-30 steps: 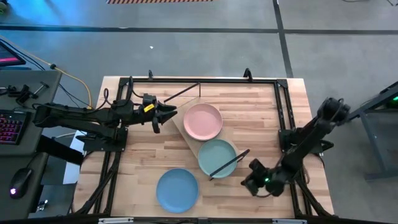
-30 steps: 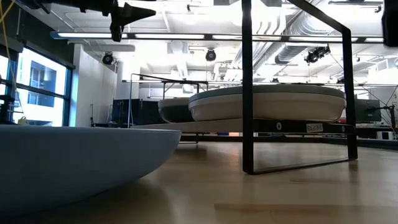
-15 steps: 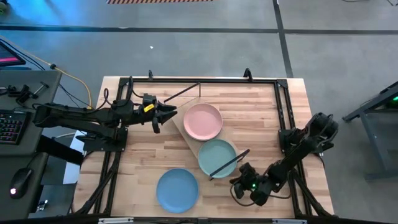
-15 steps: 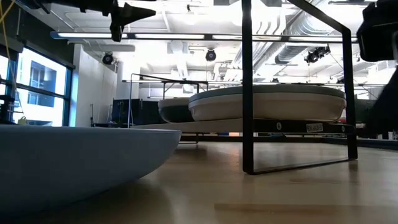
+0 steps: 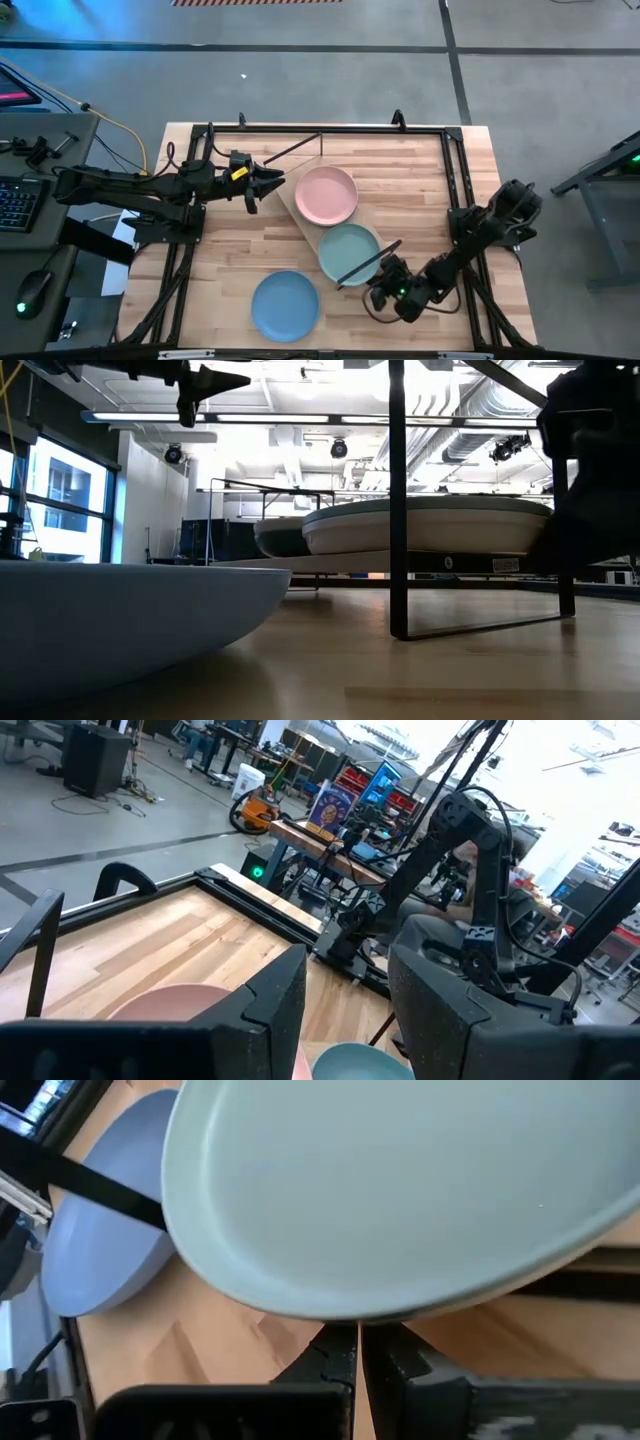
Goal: Place and stack plates onto a shelf
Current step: Adjust the plates, then stack the blue plate on the top of the pink plate on the shelf
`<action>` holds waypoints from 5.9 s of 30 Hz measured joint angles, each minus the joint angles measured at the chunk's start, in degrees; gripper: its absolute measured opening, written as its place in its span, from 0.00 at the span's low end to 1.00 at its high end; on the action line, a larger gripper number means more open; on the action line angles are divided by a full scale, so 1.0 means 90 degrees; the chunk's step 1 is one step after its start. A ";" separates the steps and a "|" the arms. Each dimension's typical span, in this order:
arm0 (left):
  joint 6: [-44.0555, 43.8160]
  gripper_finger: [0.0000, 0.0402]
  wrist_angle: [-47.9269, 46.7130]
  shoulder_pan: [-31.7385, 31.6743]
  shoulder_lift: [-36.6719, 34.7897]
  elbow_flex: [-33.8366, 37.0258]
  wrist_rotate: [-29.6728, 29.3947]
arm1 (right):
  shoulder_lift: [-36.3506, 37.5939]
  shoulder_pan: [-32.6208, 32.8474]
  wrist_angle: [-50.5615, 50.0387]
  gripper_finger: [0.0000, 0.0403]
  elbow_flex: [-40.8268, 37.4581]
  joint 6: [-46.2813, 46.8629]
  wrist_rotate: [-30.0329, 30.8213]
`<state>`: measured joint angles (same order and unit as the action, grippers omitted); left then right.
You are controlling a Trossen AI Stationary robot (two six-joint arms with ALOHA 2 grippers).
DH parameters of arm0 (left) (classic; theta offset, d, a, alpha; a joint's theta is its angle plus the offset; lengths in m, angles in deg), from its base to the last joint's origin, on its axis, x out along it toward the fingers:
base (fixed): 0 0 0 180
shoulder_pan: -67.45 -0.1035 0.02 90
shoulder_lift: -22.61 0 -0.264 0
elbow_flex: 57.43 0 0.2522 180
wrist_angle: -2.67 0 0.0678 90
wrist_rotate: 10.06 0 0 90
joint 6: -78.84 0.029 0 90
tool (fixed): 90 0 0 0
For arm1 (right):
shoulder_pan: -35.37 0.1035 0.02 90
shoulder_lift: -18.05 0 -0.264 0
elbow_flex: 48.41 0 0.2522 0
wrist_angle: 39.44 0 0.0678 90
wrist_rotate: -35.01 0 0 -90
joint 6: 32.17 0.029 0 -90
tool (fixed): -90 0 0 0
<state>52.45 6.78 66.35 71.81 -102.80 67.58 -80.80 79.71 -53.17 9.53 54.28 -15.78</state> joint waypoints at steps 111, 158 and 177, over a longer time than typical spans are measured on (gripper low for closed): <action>-0.0603 0.33 -0.3063 0.0675 -0.0089 -0.0927 0.0963 | 0.5990 -0.4754 -0.1831 0.00 -0.0005 -0.7779 -0.3601; -0.6557 0.33 -0.2951 0.4036 0.3493 -0.0117 0.0804 | 0.5906 -0.5054 -0.2528 0.00 -0.0007 -0.7609 -0.3628; -0.6623 0.01 -0.2646 0.3661 0.3345 -0.0121 0.1891 | 0.5952 -0.5054 -0.2588 0.00 -0.0007 -0.7640 -0.3742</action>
<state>-7.16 -17.03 99.30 101.91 -103.90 84.60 -27.23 34.22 -76.45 9.47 -14.48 -49.45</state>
